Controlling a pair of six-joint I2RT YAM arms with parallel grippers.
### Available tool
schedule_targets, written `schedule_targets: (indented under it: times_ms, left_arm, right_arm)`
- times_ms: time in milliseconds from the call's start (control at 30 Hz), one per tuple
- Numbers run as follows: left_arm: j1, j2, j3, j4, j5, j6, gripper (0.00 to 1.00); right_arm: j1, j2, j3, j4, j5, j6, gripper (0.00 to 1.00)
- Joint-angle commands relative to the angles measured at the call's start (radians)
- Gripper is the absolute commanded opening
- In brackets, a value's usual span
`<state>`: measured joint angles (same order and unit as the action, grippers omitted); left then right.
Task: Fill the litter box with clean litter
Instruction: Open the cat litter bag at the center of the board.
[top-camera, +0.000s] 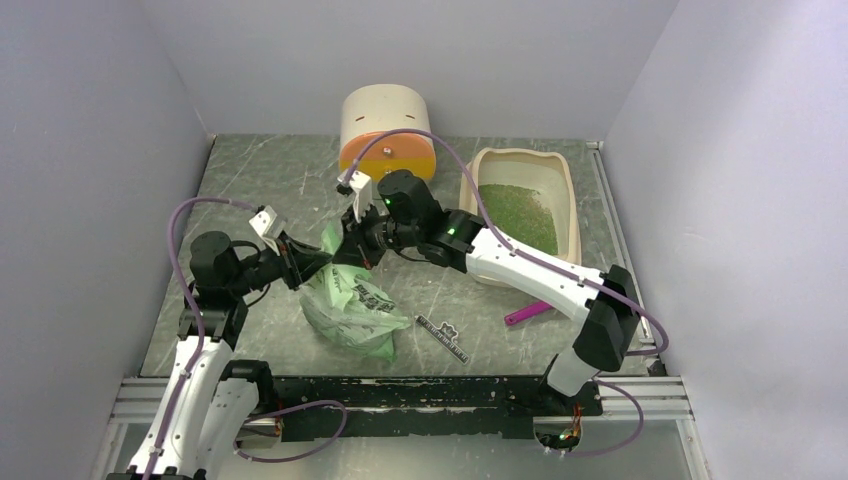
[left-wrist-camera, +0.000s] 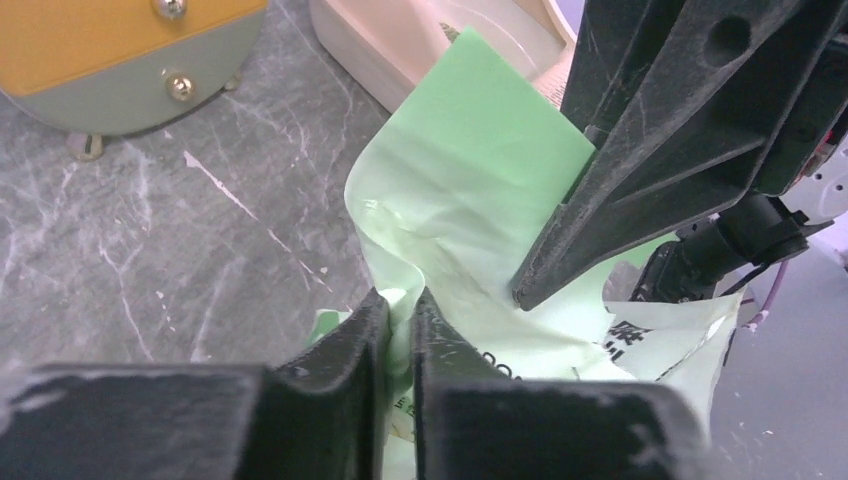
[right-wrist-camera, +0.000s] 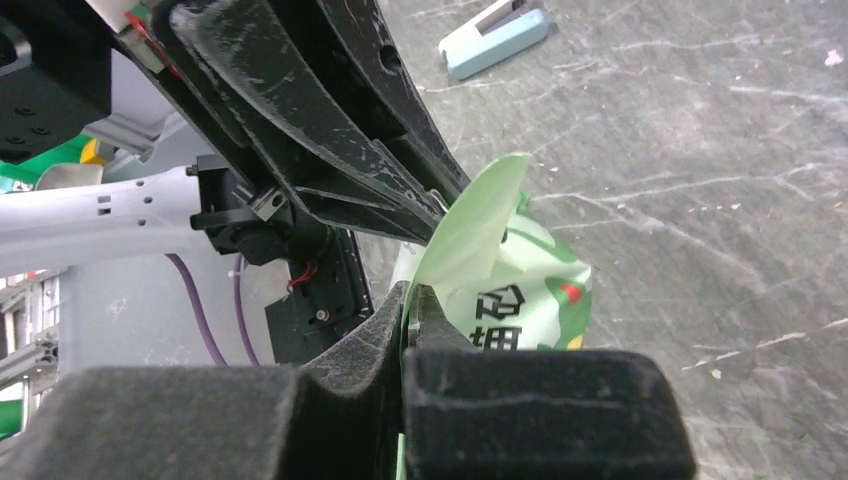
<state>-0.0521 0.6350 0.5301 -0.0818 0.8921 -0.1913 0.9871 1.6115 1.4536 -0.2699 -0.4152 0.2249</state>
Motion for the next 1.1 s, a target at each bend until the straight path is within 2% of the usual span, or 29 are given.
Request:
schedule_targets:
  times_ms: [0,200,233,433,533,700,800,967,1067]
  left_arm:
    - [-0.012,-0.016,0.013,0.042,0.18,-0.017,0.05]
    - [-0.012,-0.035,0.021,0.014,0.15,-0.006,0.05]
    - [-0.012,-0.041,0.021,0.008,0.136,-0.005,0.05]
    - [-0.012,-0.092,-0.021,0.072,0.134,-0.057,0.05]
    - [-0.012,-0.115,-0.036,0.098,0.122,-0.073,0.05]
    - [-0.013,-0.146,-0.049,0.117,0.103,-0.092,0.05]
    - [-0.012,-0.154,-0.059,0.128,0.093,-0.101,0.05]
    - [-0.012,-0.174,-0.063,0.117,0.059,-0.1,0.05]
    - [-0.013,-0.179,-0.062,0.11,0.048,-0.096,0.05]
  right_arm:
    - [0.013,-0.041,0.088,0.122,-0.014,-0.009,0.0]
    - [0.016,-0.062,0.048,0.131,0.01,0.002,0.0]
    - [0.016,-0.063,0.042,0.123,0.018,0.003,0.03]
    - [0.014,-0.111,-0.047,0.094,0.057,0.032,0.44]
    - [0.012,-0.156,-0.093,0.081,0.099,0.051,0.55]
    - [0.007,-0.254,-0.18,0.004,0.218,0.096,0.6]
    - [0.007,-0.325,-0.249,-0.036,0.234,0.128,0.6]
    - [0.016,-0.429,-0.357,-0.045,0.102,0.155,0.6]
    - [0.039,-0.447,-0.368,-0.083,0.084,0.133,0.59]
